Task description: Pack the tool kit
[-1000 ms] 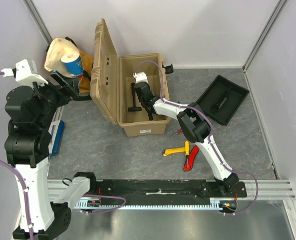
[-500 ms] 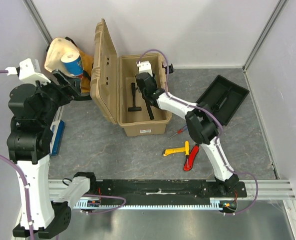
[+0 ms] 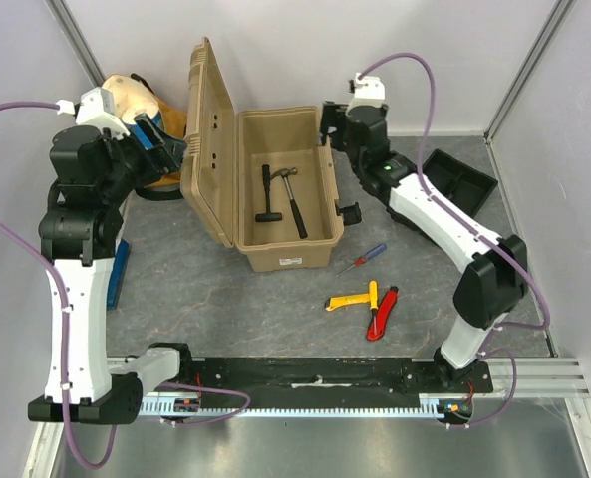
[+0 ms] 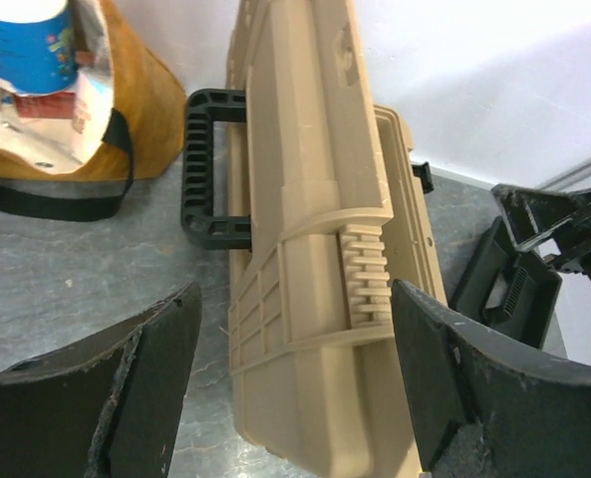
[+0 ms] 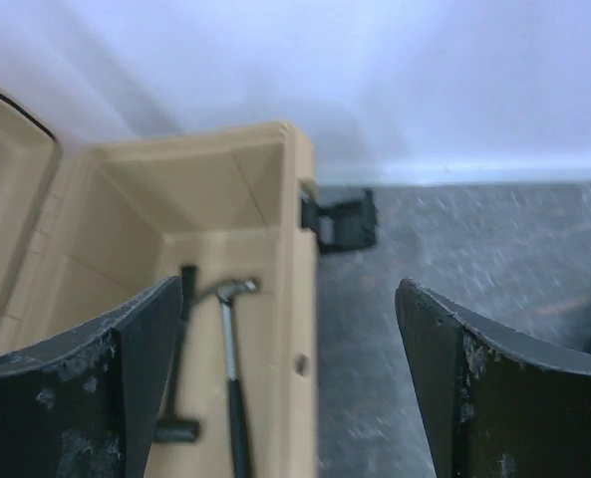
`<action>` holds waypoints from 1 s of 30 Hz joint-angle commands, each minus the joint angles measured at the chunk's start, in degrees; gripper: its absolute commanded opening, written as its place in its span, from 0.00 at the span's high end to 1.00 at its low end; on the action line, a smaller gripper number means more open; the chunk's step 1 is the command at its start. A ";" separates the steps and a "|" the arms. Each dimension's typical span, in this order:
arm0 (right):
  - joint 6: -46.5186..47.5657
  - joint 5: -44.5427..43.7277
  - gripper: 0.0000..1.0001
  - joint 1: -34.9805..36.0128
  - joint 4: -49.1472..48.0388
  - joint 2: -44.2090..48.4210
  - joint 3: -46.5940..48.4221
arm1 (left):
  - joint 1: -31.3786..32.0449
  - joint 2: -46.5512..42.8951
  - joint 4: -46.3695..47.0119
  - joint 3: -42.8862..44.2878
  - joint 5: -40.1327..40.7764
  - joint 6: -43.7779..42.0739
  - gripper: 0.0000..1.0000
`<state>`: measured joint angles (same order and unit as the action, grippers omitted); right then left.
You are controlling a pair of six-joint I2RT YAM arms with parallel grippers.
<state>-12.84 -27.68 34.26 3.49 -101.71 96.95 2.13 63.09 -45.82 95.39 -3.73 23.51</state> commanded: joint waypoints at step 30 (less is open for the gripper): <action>-23.55 -7.38 0.14 -29.16 17.52 9.01 -25.50 | -0.02 -2.71 8.56 -1.35 -10.95 -1.62 0.18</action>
<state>-33.52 -25.96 7.20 16.80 -87.31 69.14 2.13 61.32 -38.81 94.70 -14.06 22.39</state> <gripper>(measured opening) 0.867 0.823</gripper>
